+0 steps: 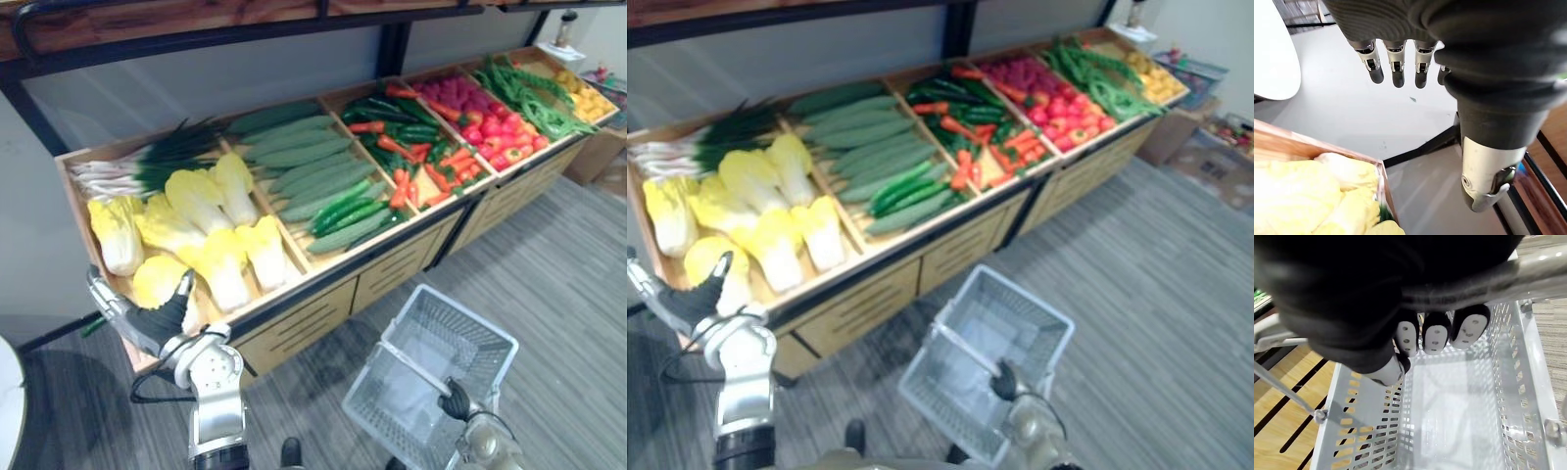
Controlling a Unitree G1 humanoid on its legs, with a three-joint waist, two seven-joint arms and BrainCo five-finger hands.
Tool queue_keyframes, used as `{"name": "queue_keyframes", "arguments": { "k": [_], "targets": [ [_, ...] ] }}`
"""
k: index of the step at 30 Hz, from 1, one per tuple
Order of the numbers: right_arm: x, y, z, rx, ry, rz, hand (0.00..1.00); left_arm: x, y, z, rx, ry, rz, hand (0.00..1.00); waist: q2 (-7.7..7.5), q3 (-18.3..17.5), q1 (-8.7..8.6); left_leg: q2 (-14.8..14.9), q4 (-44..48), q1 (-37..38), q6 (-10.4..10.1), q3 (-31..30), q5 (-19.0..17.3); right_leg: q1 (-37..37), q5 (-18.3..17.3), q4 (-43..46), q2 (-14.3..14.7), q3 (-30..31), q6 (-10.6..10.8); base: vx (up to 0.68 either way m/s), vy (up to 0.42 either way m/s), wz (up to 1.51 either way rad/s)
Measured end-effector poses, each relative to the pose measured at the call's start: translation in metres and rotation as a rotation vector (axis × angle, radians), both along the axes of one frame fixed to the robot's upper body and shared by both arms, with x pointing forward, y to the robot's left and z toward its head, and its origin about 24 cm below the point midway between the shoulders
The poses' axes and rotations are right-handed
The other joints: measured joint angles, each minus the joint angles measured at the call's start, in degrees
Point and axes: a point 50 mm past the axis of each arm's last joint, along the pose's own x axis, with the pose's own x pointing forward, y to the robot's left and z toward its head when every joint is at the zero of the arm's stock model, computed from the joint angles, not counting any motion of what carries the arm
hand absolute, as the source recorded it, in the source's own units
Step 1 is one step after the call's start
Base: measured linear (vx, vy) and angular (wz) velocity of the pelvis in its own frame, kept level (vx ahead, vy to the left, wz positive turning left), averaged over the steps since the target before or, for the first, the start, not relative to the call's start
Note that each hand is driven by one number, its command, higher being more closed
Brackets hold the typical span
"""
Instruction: Pick vegetable in the basket
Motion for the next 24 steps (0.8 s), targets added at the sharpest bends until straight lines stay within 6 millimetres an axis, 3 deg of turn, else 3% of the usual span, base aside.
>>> {"name": "queue_keyframes", "arguments": {
  "k": [8,12,19,24],
  "targets": [
    [0.000,-0.005,0.002,0.000,-0.009,-0.025,1.00,-0.010,0.020,-0.043,-0.158,0.160,0.084,0.00,0.20,-0.03,-0.52,-0.14,-0.27,0.12,0.00,0.11,0.01,0.60,0.00,-0.87,0.23,-0.31,0.00,0.04,-0.012,0.03],
    [0.000,-0.005,0.002,0.002,-0.007,-0.020,1.00,-0.018,0.040,-0.066,-0.195,0.285,0.142,0.00,0.49,-0.01,-1.08,-0.06,-0.83,0.42,0.00,0.37,0.02,0.39,0.00,-0.79,0.38,0.15,-0.01,-0.02,0.002,-0.05],
    [0.004,-0.003,0.005,-0.001,-0.017,0.011,1.00,-0.025,0.064,-0.075,-0.194,0.360,0.206,0.00,0.70,0.13,-1.24,-0.04,-1.33,-0.14,0.10,1.93,0.10,-1.42,0.06,-0.68,0.14,1.67,0.07,-0.01,0.008,-0.11],
    [0.004,-0.001,0.005,-0.007,-0.016,0.038,1.00,-0.016,0.068,-0.077,-0.241,0.355,0.210,0.00,0.86,0.25,-1.27,-0.13,-1.37,-0.25,0.05,2.92,0.05,-1.84,0.10,-0.84,0.13,2.33,0.10,0.04,0.005,-0.07]
  ]
}}
